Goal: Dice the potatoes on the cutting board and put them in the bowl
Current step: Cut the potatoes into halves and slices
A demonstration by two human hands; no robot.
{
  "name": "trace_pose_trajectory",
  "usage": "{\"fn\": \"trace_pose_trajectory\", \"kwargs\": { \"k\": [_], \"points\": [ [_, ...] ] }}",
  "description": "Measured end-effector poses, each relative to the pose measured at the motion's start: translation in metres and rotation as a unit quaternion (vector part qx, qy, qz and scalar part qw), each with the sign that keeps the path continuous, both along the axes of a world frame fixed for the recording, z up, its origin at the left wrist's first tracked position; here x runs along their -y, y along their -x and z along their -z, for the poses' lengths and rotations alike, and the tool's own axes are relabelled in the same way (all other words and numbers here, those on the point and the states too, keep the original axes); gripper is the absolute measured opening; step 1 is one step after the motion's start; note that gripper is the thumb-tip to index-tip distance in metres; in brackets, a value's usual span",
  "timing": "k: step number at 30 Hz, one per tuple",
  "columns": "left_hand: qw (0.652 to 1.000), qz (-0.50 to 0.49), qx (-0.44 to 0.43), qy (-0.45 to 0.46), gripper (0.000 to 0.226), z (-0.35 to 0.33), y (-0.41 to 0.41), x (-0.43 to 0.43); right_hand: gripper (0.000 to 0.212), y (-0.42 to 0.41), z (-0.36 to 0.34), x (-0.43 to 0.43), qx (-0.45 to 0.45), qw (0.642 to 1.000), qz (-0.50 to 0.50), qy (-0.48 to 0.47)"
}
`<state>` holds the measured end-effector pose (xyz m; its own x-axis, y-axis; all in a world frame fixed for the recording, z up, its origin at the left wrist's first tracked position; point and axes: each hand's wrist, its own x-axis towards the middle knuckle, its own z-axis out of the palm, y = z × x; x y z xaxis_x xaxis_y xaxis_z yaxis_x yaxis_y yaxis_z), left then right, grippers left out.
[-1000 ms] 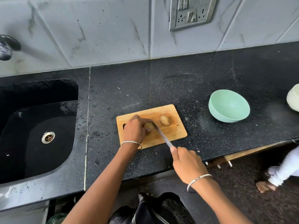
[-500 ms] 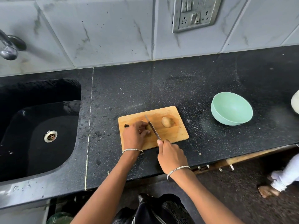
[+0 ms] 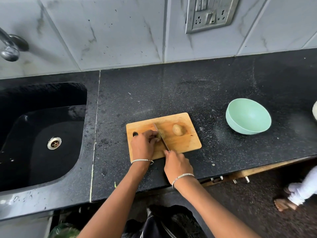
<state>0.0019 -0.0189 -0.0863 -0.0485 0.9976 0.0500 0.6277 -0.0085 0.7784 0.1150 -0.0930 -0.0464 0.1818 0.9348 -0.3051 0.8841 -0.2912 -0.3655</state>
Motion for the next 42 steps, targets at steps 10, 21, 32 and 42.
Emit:
{"fn": "trace_pose_trajectory", "kwargs": {
  "k": [10, 21, 32, 42],
  "points": [
    [0.999, -0.006, 0.036, 0.013, 0.015, -0.008, 0.001, 0.003, 0.045, -0.012, -0.015, 0.012, -0.036, 0.999, 0.017, -0.025],
    [0.998, -0.026, 0.051, 0.025, 0.016, -0.008, 0.000, 0.004, 0.043, -0.002, -0.009, 0.011, 0.012, 0.999, -0.003, -0.045],
    [1.000, -0.029, 0.010, 0.005, 0.017, -0.006, 0.000, 0.004, 0.041, 0.008, 0.001, -0.004, 0.025, 0.999, -0.013, -0.031],
    [0.999, -0.035, 0.004, -0.001, 0.016, -0.010, 0.000, 0.005, 0.042, 0.005, 0.007, 0.000, 0.040, 0.999, -0.021, -0.011]
  ]
}}
